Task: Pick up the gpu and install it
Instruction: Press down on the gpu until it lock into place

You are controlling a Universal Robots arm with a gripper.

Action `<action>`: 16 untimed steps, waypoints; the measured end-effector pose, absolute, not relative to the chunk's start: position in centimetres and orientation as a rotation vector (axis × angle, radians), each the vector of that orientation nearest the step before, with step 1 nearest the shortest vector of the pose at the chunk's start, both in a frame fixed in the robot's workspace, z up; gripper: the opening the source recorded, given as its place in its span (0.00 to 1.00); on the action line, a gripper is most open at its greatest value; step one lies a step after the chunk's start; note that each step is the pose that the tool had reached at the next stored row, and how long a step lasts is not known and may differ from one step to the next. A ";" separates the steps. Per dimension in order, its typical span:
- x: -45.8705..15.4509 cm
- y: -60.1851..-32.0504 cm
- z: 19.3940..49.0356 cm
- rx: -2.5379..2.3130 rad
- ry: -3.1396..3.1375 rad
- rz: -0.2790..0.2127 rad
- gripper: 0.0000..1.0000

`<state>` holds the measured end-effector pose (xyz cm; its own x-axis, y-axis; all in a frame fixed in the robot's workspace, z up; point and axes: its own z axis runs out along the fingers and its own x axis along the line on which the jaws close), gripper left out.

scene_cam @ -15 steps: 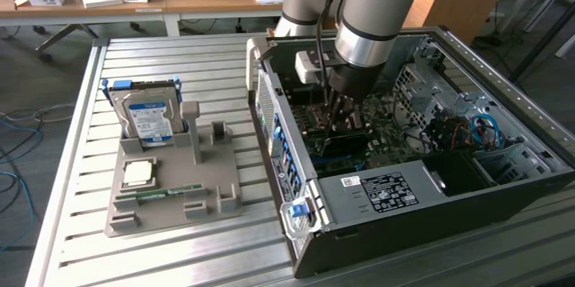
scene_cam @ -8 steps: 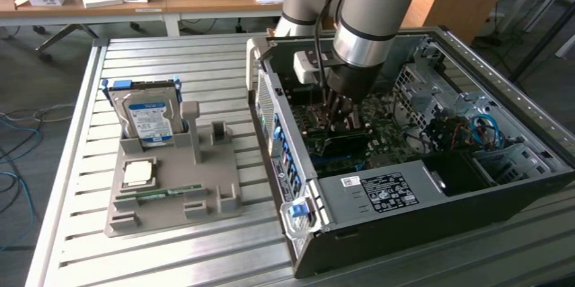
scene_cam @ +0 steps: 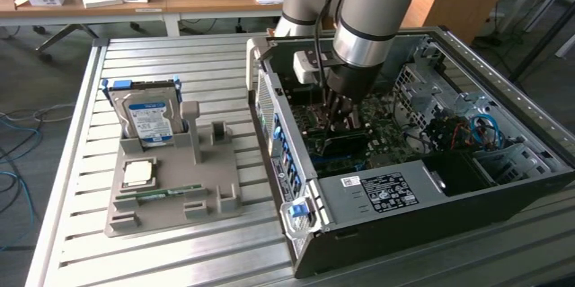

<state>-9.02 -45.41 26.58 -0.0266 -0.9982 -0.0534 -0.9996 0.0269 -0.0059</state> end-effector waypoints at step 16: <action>-9.1 -45.4 26.3 -2.162 2.217 0.051 0.11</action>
